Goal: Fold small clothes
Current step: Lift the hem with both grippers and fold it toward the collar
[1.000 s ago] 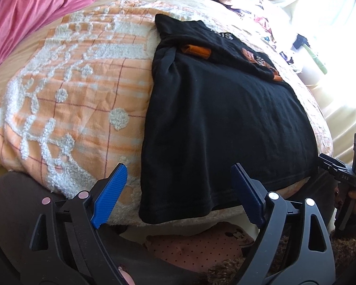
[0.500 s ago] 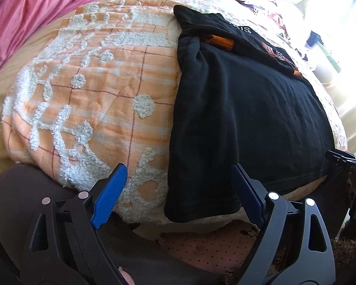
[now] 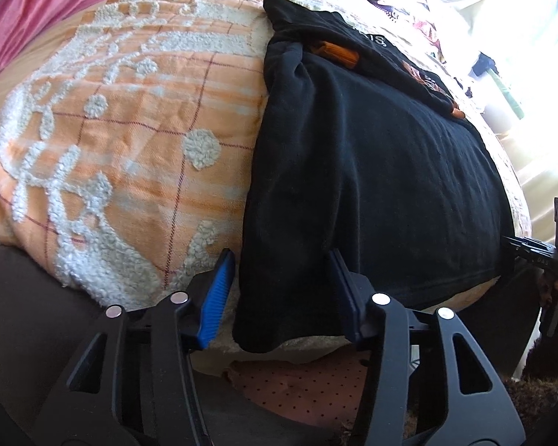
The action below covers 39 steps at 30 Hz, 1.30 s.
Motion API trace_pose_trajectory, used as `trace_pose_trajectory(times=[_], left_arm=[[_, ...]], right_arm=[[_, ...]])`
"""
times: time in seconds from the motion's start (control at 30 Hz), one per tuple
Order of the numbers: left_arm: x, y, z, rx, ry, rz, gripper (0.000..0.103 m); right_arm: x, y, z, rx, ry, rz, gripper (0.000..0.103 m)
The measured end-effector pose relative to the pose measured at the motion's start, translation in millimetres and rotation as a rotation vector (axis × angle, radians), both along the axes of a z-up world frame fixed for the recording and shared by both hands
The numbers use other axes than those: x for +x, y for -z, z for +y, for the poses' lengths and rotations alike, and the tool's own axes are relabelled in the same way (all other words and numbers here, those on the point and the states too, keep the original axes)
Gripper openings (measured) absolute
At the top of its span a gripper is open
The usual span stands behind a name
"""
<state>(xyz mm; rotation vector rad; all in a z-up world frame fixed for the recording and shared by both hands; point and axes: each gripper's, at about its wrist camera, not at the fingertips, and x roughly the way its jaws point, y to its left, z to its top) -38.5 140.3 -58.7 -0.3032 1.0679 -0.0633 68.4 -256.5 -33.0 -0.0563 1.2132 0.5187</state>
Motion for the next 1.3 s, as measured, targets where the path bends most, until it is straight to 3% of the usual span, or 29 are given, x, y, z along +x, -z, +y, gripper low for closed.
trace_pose_trajectory(times=[0.07,0.13,0.37,0.5,0.57,0.73,0.9,1.3], left_arm=[[0,2,0,-0.002,-0.003,0.000,0.042],[0,2,0,-0.008,-0.004,0.000,0.042],[2,4,2,-0.014,-0.010,0.007,0.042],[4,0,1,-0.027,-0.023,-0.004,0.023],[6,1,0,-0.035,-0.023,-0.002,0.019],[7,-4,1,-0.056,-0.042,-0.015,0.005],[2,-33,-1,-0.092,-0.052,-0.122,0.004],[7,-70,4,-0.150,-0.061,-0.229,0.004]], right_arm=[[-2,-1,2,-0.016,-0.030,-0.011,0.029],[-3,-3,2,0.009,-0.047,-0.024,0.009],[-18,-31,-28,0.264,0.009,-0.137,0.007],[-19,-52,-36,0.344,0.036,-0.199,0.007],[-19,-60,-38,0.375,0.052,-0.227,0.007],[-16,-71,-39,0.417,0.101,-0.281,0.006],[-22,-72,-43,0.419,0.148,-0.312,0.006],[-24,-81,-55,0.469,0.234,-0.366,0.006]])
